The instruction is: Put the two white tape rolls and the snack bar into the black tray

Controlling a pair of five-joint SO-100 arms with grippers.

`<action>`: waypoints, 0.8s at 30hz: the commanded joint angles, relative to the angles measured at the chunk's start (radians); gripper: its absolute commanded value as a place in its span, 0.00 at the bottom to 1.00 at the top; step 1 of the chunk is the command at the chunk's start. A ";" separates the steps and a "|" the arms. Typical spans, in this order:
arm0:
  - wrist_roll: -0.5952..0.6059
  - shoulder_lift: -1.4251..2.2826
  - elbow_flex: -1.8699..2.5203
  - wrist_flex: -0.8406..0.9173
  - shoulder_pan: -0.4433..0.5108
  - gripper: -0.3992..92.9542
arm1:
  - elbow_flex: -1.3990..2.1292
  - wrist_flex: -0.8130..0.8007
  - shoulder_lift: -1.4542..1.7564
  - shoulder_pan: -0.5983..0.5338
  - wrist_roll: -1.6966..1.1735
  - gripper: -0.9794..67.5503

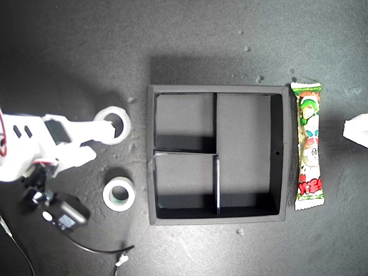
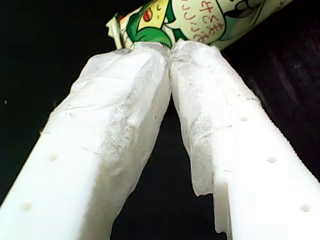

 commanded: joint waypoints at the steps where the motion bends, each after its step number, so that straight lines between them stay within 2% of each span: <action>1: 0.008 -0.089 -0.084 -0.014 -0.014 0.18 | 0.011 0.009 0.006 -0.006 0.012 0.01; 5: -0.002 -0.206 -0.129 -0.008 -0.054 0.15 | 0.011 0.020 0.006 -0.006 0.011 0.01; 8: 0.006 -0.279 -0.179 0.012 -0.081 0.04 | 0.011 0.031 0.006 0.012 0.003 0.01; 9: 0.012 -0.288 -0.204 0.029 -0.089 0.01 | 0.011 0.031 0.006 0.026 0.002 0.03; 12: 0.020 -0.272 -0.285 0.121 -0.107 0.01 | 0.005 0.018 0.006 0.100 0.103 0.11; 17: 0.067 -0.216 -0.502 0.356 -0.129 0.01 | 0.008 0.011 0.006 0.201 0.480 0.01; 20: 0.107 -0.232 -0.687 0.471 -0.124 0.01 | -0.028 0.008 0.006 0.229 0.391 0.01; 24: 0.155 -0.330 -0.953 0.581 -0.103 0.01 | -0.135 0.084 0.002 0.225 -0.006 0.01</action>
